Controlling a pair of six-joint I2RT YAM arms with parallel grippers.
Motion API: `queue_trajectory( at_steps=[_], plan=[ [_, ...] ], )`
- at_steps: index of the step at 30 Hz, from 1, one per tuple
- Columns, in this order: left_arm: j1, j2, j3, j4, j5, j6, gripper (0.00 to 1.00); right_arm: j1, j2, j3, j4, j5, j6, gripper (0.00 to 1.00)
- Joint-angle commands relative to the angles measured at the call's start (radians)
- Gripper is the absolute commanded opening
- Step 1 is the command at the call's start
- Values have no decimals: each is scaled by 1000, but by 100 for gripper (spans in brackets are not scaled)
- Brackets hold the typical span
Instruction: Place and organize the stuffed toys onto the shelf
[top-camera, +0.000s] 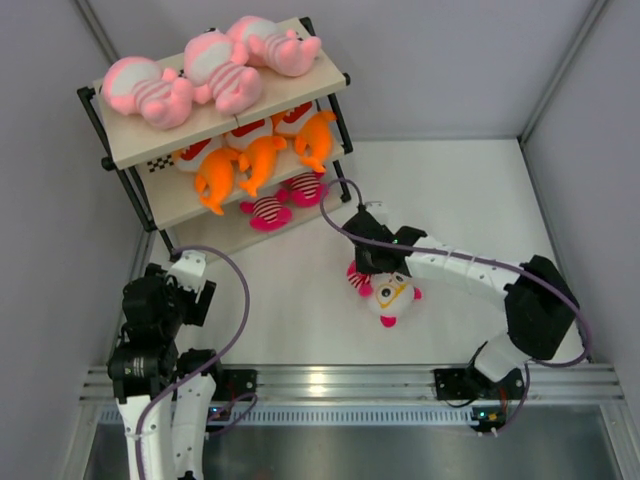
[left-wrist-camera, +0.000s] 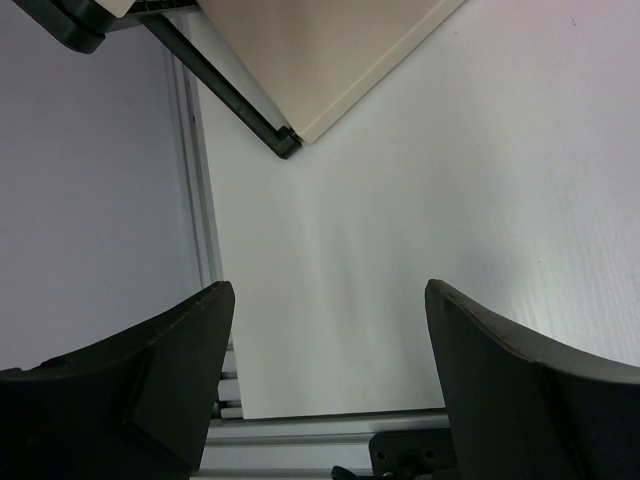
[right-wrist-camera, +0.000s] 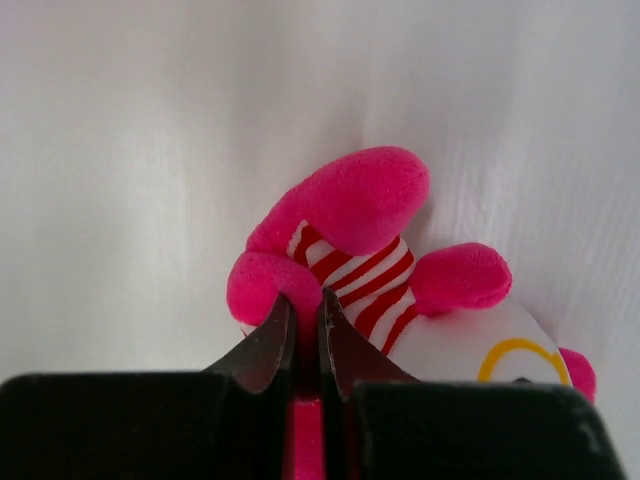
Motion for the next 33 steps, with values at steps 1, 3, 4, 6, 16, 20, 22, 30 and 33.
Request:
queue_trajectory(
  at_steps=[1,3,4,6,16,20,22,30,33],
  plan=[
    [-4,-14,7,21,14,-27,83,63,-114,21,329,-151,-372,0],
    [-4,-14,12,12,28,-32,83,115,-151,29,405,-272,-594,0],
    [-4,-14,16,7,59,-29,83,129,-165,26,429,-349,-669,0],
    [-4,-14,36,-5,115,-17,83,147,-203,14,482,-603,-858,0],
    [-3,-8,171,-181,547,229,99,195,-75,239,495,-1067,-1360,1],
    [-4,54,219,-215,554,211,99,224,26,376,332,-1138,-1610,1],
    [-4,89,239,-246,589,233,99,236,40,409,323,-1184,-1676,0],
    [-6,106,299,-256,631,255,99,246,106,550,132,-1278,-1911,0],
    [-6,115,300,-258,631,257,99,253,129,577,124,-1310,-1924,0]
  ],
)
